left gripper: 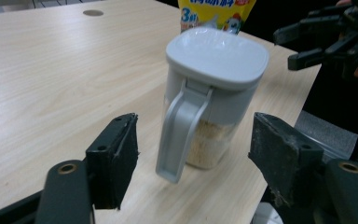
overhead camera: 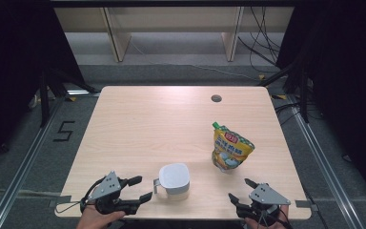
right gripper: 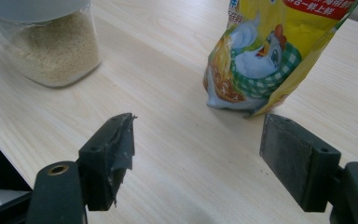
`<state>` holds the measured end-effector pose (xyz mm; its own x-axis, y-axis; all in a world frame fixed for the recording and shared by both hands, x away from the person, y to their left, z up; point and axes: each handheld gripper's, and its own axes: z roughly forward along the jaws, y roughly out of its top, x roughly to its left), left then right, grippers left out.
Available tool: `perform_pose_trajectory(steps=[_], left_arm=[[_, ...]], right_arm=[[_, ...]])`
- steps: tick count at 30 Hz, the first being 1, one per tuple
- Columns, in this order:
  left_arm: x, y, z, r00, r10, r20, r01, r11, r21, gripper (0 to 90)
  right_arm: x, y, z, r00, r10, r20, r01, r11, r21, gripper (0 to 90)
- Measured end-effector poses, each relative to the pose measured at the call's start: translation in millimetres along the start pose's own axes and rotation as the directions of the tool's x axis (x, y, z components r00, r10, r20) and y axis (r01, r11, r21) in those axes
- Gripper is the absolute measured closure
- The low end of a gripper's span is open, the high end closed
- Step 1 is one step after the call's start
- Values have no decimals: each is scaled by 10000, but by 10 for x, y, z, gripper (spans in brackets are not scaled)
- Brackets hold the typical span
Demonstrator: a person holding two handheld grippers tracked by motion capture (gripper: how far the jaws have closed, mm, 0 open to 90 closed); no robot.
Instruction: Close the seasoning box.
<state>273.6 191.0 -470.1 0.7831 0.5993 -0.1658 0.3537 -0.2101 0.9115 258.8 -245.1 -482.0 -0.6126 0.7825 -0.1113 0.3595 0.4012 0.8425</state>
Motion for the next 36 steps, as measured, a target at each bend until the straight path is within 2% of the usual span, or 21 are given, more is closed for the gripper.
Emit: perform_pose_trajectory(steps=[3,5,9,11,12,14,15,16,18,19,20,21,22,23,25,26,28,29,31,33,36], left_arm=[[10,-54,-13,10000,-91,-30,91,9999,48,296],[11,-90,-15,9999,66,-151,-62,9996,286,284],[-7,-151,-13,9994,264,-204,-253,9981,559,265],[-17,-186,-12,9994,246,-250,-229,9974,678,258],[-25,-213,0,9995,211,-241,-195,9977,653,255],[-10,-258,17,9987,453,-251,-430,9952,880,249],[-11,-276,27,9986,442,-302,-411,9946,956,244],[-10,-284,17,9976,475,-501,-409,9913,1252,242],[-20,-283,30,9976,407,-554,-346,9937,1065,235],[-11,-276,32,9967,570,-577,-511,9937,994,227],[-5,-277,35,9968,550,-581,-490,9938,1003,220],[-7,-288,48,9975,312,-634,-249,9950,968,214],[7,-290,44,9968,442,-672,-363,9928,1138,202],[19,-293,53,9963,582,-636,-506,9920,1159,201],[41,-303,55,9956,572,-736,-465,9891,1399,201],[34,-307,60,9967,401,-707,-313,9921,1218,201],[53,-293,52,9960,592,-673,-515,9924,1113,201],[49,-297,44,9962,362,-792,-268,9929,1160,199],[57,-298,40,9954,457,-836,-366,9935,1078,187],[54,-308,46,9961,253,-842,-158,9936,1121,186],[56,-300,47,9964,259,-811,-167,9936,1119,186]], right_arm=[[0,-2,-15,9999,93,-81,-93,10000,31,271],[0,-10,-25,9999,113,-23,-113,9999,-63,264],[32,-28,-41,9988,353,-326,-348,9993,162,240],[37,-32,-41,9992,243,-318,-243,9997,11,231],[54,-35,-49,9979,433,-475,-425,9989,176,228],[57,-40,-54,9985,236,-498,-228,9996,148,220],[74,-46,-54,9980,335,-529,-328,9993,150,215],[73,-51,-51,9971,254,-718,-240,9995,207,209],[81,-60,-62,9980,257,-577,-243,9994,249,203],[99,-64,-65,9965,428,-722,-403,9986,352,202],[93,-66,-62,9962,303,-819,-277,9991,321,201],[108,-70,-73,9961,499,-728,-470,9980,417,200],[112,-71,-72,9959,517,-747,-485,9979,433,199],[104,-73,-61,9963,312,-795,-284,9989,362,198],[106,-77,-52,9957,295,-875,-255,9986,470,197],[112,-79,-56,9963,391,-769,-352,9980,518,196],[107,-83,-38,9959,289,-853,-253,9987,434,196],[106,-84,-40,9964,273,-800,-238,9987,450,196],[110,-89,-41,9966,366,-734,-325,9979,561,196],[110,-90,-39,9964,395,-753,-348,9975,617,196],[107,-94,-37,9961,448,-766,-397,9970,667,196]])
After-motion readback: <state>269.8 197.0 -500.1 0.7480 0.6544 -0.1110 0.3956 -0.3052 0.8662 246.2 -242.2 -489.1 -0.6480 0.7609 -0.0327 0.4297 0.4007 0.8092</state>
